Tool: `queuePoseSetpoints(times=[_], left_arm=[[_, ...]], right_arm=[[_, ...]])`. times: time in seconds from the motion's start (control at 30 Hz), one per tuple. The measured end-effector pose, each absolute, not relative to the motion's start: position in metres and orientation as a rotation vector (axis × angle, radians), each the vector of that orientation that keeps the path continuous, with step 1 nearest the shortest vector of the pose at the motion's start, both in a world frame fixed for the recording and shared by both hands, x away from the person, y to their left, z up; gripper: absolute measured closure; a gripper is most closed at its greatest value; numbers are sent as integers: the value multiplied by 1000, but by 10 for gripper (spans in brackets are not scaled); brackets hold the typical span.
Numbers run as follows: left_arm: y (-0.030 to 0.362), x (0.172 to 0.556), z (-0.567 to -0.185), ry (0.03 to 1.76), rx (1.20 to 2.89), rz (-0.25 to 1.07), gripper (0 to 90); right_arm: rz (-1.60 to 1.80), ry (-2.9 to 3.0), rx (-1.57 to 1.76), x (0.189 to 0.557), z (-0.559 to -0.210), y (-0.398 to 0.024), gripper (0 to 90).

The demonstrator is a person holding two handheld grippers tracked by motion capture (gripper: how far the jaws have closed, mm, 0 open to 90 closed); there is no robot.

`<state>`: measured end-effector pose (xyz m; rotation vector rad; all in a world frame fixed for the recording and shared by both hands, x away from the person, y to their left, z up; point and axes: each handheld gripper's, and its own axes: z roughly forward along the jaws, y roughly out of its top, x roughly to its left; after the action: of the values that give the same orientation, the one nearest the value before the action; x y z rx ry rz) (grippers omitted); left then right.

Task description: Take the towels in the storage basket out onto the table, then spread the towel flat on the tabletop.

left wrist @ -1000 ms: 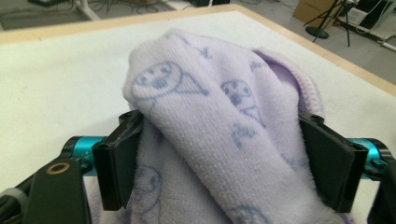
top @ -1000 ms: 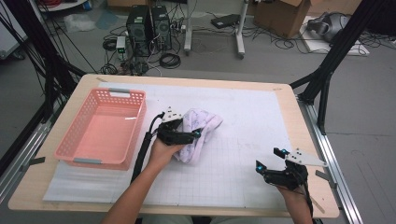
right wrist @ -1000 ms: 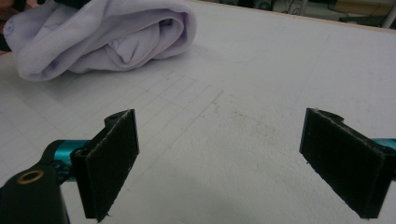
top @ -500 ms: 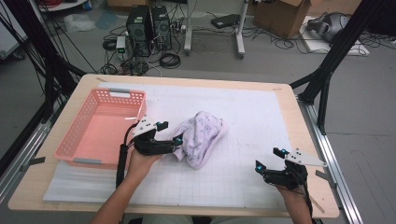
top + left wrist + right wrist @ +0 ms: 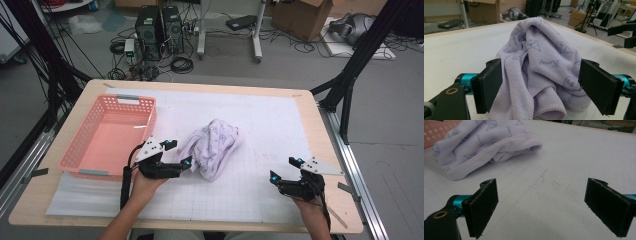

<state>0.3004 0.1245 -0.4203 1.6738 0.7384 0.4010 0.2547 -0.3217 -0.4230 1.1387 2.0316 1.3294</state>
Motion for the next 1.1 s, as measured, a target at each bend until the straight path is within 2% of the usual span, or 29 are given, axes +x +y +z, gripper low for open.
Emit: queuePoseSetpoints(times=[0.43, 0.93, 1.0, 1.1], left_arm=[[128, 302, -419, 745, 1654, 412, 201], [133, 304, -422, 778, 1685, 409, 214], [133, 304, -423, 784, 1692, 405, 218], [134, 305, -423, 787, 1688, 402, 229]], right_arm=[[1320, 2041, 1141, 257, -425, -320, 104], [1281, 2164, 1094, 270, -431, -299, 104], [1263, 2233, 1067, 274, -435, -291, 167], [1234, 2310, 1029, 281, -439, -276, 167]])
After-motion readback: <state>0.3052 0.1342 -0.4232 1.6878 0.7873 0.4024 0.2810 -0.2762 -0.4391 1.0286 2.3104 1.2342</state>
